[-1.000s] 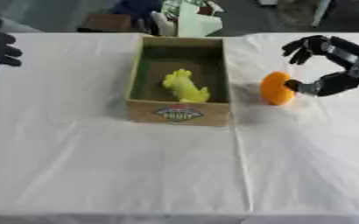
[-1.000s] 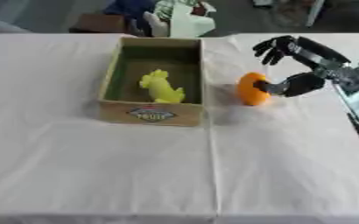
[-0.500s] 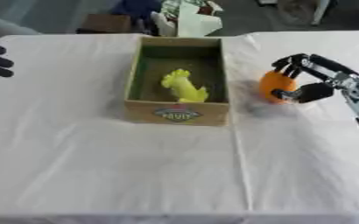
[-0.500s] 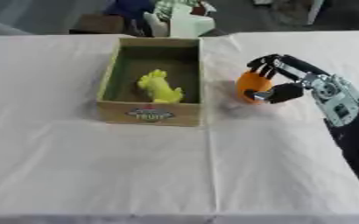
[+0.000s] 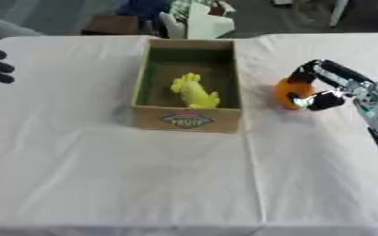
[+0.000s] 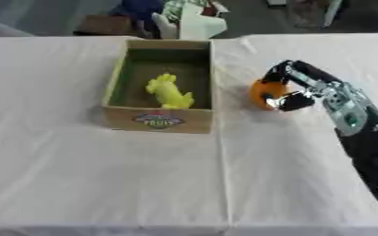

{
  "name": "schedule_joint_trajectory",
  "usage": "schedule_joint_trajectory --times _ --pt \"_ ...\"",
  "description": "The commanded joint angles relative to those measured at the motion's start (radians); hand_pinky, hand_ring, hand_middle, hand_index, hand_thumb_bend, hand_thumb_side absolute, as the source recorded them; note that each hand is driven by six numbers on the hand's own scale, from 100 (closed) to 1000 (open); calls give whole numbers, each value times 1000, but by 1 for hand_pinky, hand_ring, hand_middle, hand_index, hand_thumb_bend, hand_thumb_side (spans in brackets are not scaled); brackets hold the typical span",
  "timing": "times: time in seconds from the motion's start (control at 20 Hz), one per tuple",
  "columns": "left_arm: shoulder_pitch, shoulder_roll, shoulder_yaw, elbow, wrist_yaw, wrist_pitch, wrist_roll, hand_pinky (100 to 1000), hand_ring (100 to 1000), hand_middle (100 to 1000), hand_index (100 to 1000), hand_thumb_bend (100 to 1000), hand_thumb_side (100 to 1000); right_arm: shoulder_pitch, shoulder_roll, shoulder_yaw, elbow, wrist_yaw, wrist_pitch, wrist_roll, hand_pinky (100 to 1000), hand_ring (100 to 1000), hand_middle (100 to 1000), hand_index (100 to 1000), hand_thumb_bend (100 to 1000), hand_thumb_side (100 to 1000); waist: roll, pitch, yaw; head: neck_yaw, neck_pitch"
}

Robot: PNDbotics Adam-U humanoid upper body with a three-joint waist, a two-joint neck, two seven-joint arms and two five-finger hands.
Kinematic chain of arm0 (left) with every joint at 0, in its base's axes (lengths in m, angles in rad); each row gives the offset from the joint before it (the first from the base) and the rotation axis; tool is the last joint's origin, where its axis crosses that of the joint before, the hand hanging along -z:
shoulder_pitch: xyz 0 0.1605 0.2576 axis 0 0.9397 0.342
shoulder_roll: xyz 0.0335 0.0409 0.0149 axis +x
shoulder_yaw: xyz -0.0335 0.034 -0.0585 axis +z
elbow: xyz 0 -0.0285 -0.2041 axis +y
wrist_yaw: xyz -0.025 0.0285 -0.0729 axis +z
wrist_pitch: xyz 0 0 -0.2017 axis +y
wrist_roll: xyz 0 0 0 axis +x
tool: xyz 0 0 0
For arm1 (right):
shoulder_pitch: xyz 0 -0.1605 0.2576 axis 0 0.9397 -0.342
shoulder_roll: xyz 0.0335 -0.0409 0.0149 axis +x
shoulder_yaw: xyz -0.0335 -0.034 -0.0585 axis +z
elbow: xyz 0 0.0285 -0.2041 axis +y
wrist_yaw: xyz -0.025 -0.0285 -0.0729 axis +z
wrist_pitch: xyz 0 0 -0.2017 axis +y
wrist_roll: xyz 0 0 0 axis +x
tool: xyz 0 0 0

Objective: Pick up objects on the table and place them in the box.

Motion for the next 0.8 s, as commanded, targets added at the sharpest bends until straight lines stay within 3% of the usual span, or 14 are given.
schedule_joint_trajectory --times 0.05,0.2,0.4,0.8 --pt "-4 8 8 -13 2 2 -3 570 582 583 785 619 744 -17 -22 -18 -21 26 10 -106 554 530 332 454 100 107 -2 -10 2 -1 5" --pt "-2 7 7 -10 2 5 -3 569 581 582 785 600 747 -19 -28 -22 -43 15 17 -222 473 457 202 313 100 100 -3 -10 3 0 5" --pt "0 7 6 -10 1 7 -4 569 580 581 785 594 745 -29 -42 -24 -100 -52 32 -332 420 399 126 233 100 100 -5 -10 3 1 5" --pt "3 6 2 -11 2 9 -7 568 580 581 783 589 744 -96 -52 11 -248 -211 53 -315 416 396 123 229 100 100 -10 -15 2 -3 5"
